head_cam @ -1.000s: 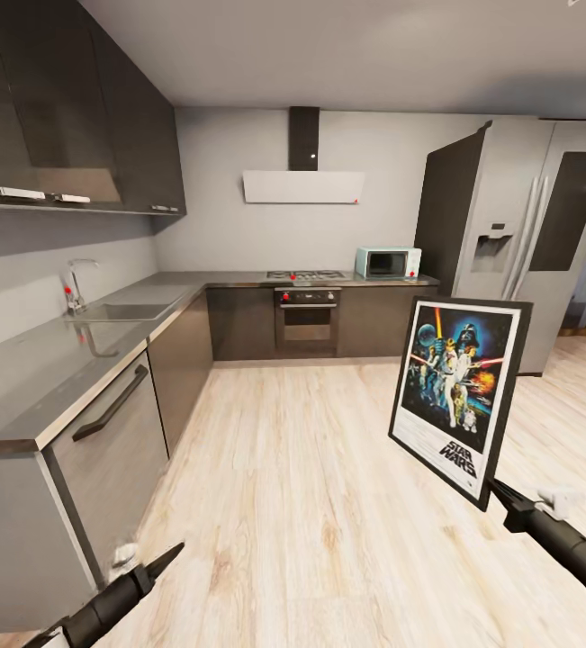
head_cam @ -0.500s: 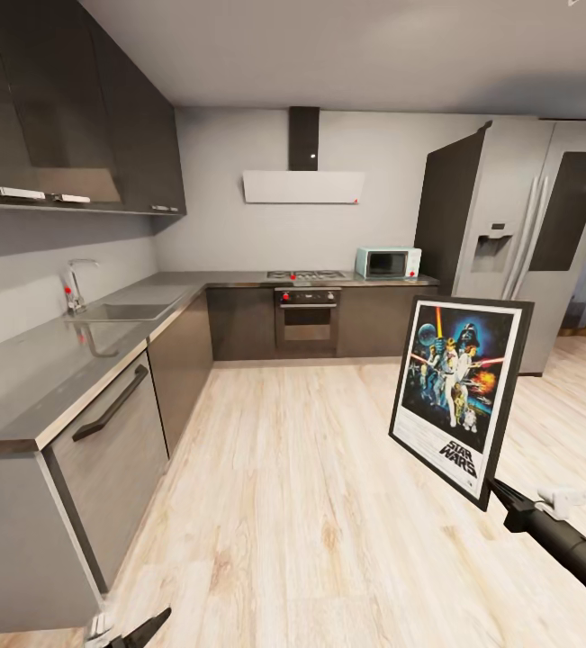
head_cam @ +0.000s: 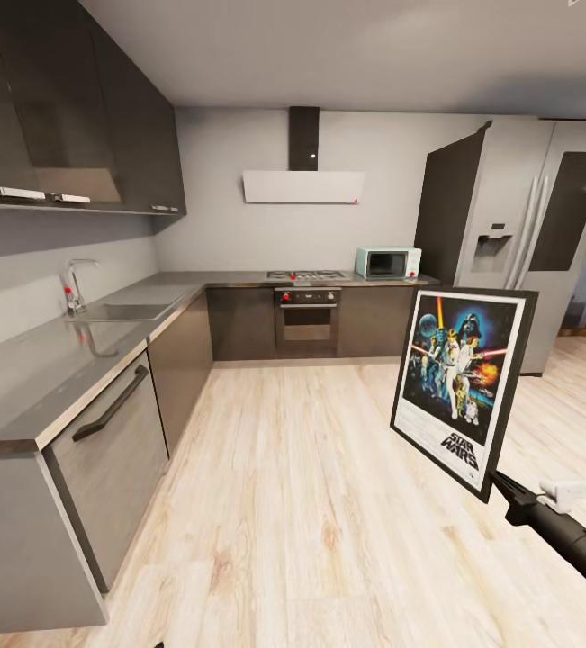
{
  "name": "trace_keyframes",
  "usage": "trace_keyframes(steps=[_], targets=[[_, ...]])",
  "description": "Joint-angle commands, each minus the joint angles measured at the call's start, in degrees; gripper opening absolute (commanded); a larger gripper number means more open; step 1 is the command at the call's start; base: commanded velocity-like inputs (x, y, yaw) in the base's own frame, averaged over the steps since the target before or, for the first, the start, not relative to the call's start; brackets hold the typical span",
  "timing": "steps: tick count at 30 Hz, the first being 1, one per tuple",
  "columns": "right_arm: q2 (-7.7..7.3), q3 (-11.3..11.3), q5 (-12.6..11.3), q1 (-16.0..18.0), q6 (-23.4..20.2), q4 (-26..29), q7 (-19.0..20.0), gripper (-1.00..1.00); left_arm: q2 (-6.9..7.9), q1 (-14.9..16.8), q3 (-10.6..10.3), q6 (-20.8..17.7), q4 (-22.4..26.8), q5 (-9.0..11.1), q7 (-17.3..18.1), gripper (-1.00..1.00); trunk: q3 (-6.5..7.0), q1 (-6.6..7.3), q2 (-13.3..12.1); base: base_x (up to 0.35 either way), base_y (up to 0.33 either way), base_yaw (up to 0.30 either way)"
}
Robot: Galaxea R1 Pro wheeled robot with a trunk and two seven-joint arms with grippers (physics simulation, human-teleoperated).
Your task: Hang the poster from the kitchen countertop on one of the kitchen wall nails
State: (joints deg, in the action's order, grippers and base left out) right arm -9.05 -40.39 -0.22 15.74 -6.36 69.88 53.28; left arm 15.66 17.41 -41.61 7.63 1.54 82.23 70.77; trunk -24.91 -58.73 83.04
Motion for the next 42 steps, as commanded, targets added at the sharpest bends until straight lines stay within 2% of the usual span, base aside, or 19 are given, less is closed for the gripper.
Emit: trace_keyframes(steps=[1, 11, 31, 36, 42], targets=[[0.03, -0.13, -0.13, 0.05, -0.69, 0.12, 0.4, -1.0, 0.03, -0.09, -0.43, 0.56, 0.01, 0.36, 0.03, 1.0, -0.06, 0.0, 0.04, 0.0, 0.0, 0.0], [0.09, -0.13, -0.13, 0.0, -0.68, 0.44, 0.41, -1.0, 0.81, -0.52, -0.5, 0.38, -0.05, 0.3, 0.02, 1.0, -0.16, 0.0, 0.04, 0.0, 0.0, 0.0], [0.09, -0.13, -0.13, 0.0, -0.69, 0.94, 0.42, -1.0, 0.95, -0.54, -0.49, 0.37, -0.05, 0.3, -0.02, 1.0, -1.87, 0.0, 0.04, 0.0, 0.0, 0.0], [0.09, -0.13, -0.13, 0.0, -0.69, 0.95, 0.42, -1.0, 0.95, -0.54, -0.49, 0.37, -0.05, 0.3, -0.02, 1.0, -1.43, 1.1, -1.97, 0.0, 0.0, 0.0], [0.09, -0.13, -0.13, 0.0, -0.67, 0.96, 0.42, -1.0, 0.95, -0.54, -0.49, 0.48, -0.05, 0.3, -0.02, 1.0, -1.66, 1.1, -1.97, 0.0, 0.0, 0.0]])
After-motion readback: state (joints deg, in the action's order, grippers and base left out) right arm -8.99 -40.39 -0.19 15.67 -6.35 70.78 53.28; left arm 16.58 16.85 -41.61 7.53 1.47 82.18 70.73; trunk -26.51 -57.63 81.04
